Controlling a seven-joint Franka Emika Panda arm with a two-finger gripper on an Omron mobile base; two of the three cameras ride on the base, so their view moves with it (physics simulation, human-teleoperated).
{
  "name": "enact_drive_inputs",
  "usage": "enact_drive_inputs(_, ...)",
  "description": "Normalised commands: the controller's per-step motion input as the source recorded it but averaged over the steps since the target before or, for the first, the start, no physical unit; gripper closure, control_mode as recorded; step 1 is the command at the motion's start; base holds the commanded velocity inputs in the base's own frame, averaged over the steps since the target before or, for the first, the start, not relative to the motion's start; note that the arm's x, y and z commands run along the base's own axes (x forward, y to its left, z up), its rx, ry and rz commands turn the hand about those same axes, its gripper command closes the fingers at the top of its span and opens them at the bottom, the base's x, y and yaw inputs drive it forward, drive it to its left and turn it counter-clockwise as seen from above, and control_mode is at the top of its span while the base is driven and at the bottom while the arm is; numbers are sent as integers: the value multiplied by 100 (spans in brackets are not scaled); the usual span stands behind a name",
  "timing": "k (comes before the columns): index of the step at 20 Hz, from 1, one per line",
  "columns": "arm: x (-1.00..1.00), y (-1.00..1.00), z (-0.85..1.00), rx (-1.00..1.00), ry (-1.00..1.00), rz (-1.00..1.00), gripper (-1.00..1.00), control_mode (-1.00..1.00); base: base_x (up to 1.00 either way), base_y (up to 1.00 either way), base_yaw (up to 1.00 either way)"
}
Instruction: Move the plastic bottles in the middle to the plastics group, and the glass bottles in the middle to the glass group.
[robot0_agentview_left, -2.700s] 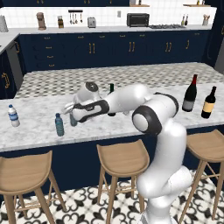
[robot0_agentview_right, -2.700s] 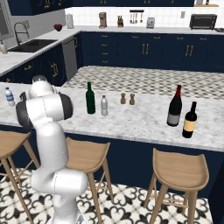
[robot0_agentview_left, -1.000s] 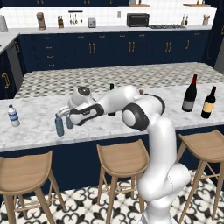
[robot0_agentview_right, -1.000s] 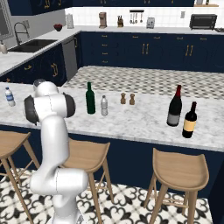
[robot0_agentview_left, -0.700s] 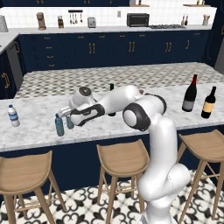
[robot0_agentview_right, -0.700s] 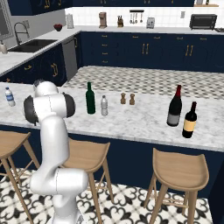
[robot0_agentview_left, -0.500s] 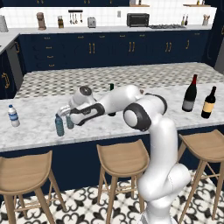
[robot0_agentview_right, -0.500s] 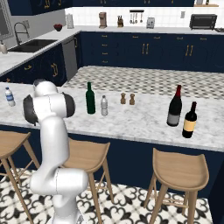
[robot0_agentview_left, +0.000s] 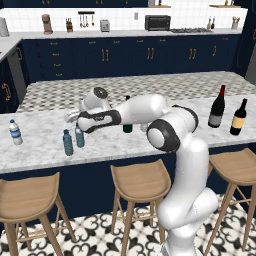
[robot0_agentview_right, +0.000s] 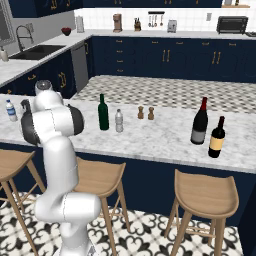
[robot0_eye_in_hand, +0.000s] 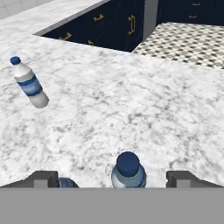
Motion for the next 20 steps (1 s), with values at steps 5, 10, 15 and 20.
enact_drive_inputs(5, -42, -48, 58, 0, 2, -1, -100, -100, 0, 0, 0)
enact_drive_inputs(10, -58, -70, 34, 0, 0, -1, -100, -100, 0, 0, 0)
enact_drive_inputs(15, -43, -84, 18, 0, 0, -12, -100, -100, 0, 0, 0)
enact_drive_inputs(20, -7, -85, 11, 0, 0, -31, -100, -100, 0, 0, 0)
